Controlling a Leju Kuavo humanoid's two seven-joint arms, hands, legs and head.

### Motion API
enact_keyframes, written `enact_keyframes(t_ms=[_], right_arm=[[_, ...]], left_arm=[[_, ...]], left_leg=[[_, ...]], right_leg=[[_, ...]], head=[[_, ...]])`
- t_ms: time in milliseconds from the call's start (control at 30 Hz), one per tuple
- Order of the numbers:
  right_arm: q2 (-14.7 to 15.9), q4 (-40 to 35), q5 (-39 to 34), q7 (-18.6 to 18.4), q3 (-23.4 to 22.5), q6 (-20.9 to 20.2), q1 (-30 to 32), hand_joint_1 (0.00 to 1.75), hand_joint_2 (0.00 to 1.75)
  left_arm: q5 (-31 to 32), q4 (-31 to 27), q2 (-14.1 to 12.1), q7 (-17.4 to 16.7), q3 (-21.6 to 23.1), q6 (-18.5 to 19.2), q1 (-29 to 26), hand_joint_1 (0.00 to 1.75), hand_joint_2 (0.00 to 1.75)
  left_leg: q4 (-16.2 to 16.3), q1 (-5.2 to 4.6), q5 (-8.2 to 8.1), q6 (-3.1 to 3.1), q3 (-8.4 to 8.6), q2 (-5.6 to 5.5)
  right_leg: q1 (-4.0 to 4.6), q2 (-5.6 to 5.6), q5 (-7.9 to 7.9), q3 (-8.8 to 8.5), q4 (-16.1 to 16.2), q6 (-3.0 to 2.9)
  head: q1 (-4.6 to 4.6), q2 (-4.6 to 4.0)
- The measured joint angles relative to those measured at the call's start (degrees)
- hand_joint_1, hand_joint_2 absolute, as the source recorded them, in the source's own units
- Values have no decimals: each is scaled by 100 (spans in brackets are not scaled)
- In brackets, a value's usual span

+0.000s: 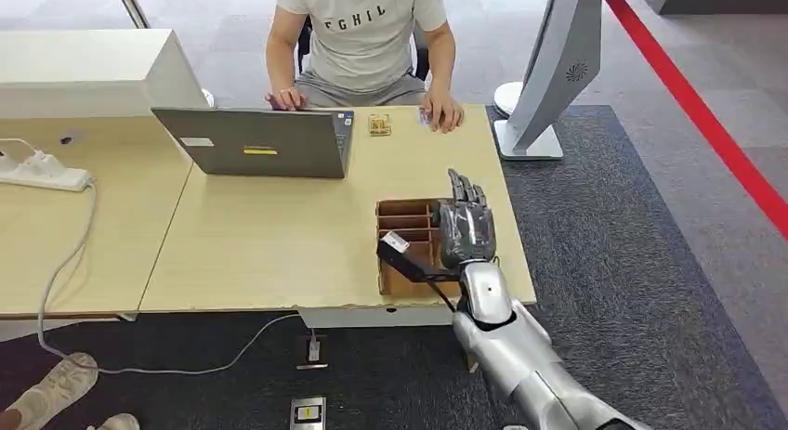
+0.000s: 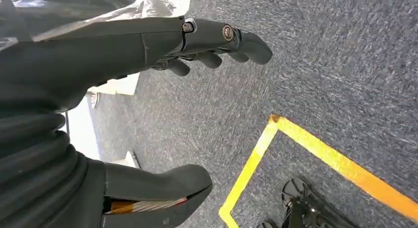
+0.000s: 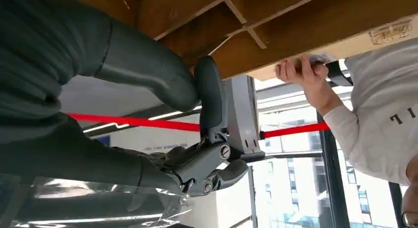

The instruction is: Pass the card to the sensor for recognition and then transmit it.

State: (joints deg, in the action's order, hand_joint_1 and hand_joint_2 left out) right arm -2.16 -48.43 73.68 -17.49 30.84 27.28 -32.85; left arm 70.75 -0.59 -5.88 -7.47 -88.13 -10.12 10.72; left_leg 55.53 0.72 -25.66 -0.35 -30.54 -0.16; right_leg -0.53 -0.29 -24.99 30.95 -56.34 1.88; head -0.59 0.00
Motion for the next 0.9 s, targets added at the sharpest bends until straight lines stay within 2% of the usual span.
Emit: enact_keyframes(t_ms=[33,67,100,133,200,533,900], right_arm=[[-2,28,6,-2,2,4,-7,152,175],[-11,70,18,-15,2,9,-23,152,175],[-13,98,22,-26,4,17,-35,91,175],[-13,116,24,-39,7,19,-43,21,175],[-13,153,33,-61,9,39,-55,0,175],[-6,269,-22,-68,20,225,-68,0,175],[26,293,-31,-66,17,240,-71,0,175]], left_arm=[[11,0,2,13,0,0,-1,19,175],[28,0,4,26,0,4,-1,19,175],[44,0,5,33,0,35,-1,19,175],[52,0,4,39,0,48,0,19,175],[70,0,6,44,0,72,-1,21,175],[57,0,7,44,0,90,-3,21,175],[171,0,4,55,0,138,-4,21,175]], left_leg=[[0,0,0,0,-1,0],[0,0,0,0,0,0],[0,0,0,0,0,0],[0,0,0,0,0,0],[0,0,0,0,1,0],[0,0,1,-1,1,0],[0,0,1,-1,1,0]], right_leg=[[0,0,0,0,0,0],[0,0,0,0,0,0],[0,0,0,0,0,0],[0,0,0,0,0,0],[0,0,0,0,0,0],[0,0,0,0,0,0],[0,0,0,0,0,0]], head=[[0,0],[0,0],[0,0],[0,0],[0,0],[0,0],[0,0]])
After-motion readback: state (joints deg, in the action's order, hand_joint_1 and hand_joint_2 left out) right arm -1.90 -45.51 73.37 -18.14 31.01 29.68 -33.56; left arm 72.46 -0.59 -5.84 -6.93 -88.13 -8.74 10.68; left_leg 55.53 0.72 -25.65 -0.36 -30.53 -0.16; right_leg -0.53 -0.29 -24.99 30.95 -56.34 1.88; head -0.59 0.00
